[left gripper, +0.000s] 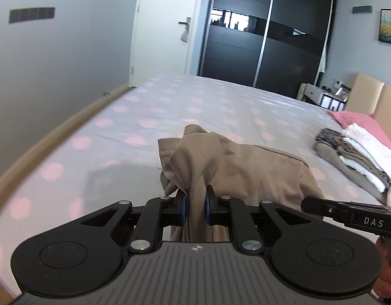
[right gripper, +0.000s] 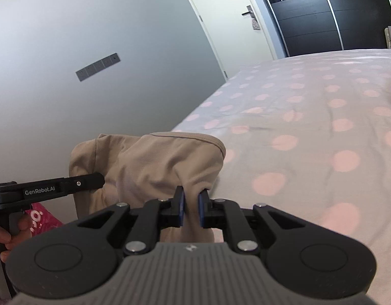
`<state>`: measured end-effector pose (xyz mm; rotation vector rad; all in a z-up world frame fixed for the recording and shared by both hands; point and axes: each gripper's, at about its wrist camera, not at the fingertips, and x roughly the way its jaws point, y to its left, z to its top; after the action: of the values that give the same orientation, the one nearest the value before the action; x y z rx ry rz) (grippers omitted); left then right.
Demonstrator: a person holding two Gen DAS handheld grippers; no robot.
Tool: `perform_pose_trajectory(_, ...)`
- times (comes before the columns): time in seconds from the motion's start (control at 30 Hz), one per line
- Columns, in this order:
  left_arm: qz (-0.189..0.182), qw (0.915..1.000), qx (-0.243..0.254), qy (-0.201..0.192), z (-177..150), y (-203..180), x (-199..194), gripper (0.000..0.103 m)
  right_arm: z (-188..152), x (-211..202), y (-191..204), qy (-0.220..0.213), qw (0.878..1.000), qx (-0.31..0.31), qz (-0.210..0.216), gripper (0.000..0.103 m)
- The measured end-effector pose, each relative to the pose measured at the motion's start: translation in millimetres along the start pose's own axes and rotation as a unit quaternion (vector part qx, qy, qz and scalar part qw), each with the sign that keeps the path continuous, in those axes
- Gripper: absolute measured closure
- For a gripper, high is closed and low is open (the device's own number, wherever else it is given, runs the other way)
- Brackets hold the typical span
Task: Fold clothes
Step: 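Grasp the shirt with the right gripper while the left gripper holds it, then lift, then carry the folded shirt onto the grey folded cloth and open both grippers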
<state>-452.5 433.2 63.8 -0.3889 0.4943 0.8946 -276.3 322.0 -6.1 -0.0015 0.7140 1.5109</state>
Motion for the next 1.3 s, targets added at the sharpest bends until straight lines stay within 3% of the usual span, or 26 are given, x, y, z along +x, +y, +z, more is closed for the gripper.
perform_pose_trajectory(0.2, 0.021, 0.9997, 0.012, 0.007, 18.9, 53.2, 2.1, 0.091, -2.6, 44.3, 44.2, 0.003, 1.0, 0.009, 0.016, 0.09)
perform_pose_trajectory(0.43, 0.021, 0.9986, 0.031, 0.036, 29.7, 98.9, 51.1, 0.091, -0.1, 107.4, 59.2, 0.016, 1.0, 0.003, -0.004, 0.09)
perform_pose_trajectory(0.7, 0.006, 0.9966, 0.046, 0.068, 32.2, 119.8, 128.3, 0.091, 9.7, 174.2, 37.0, 0.032, 0.998, -0.009, -0.044, 0.09)
perform_pose_trajectory(1.07, 0.002, 0.993, 0.02, 0.117, 5.7, 155.5, 203.5, 0.088, -3.8, 244.0, -1.4, 0.075, 0.996, -0.013, -0.05, 0.09)
perform_pose_trajectory(1.13, 0.005, 0.9924, 0.016, 0.122, 1.6, 158.4, 211.7, 0.086, -6.1, 250.9, -9.8, 0.09, 0.995, -0.004, -0.047, 0.087)
perform_pose_trajectory(1.3, 0.005, 0.9913, -0.014, 0.131, 1.8, 167.9, 219.1, 0.079, -2.1, 254.7, -40.0, 0.126, 0.989, 0.072, -0.018, 0.057)
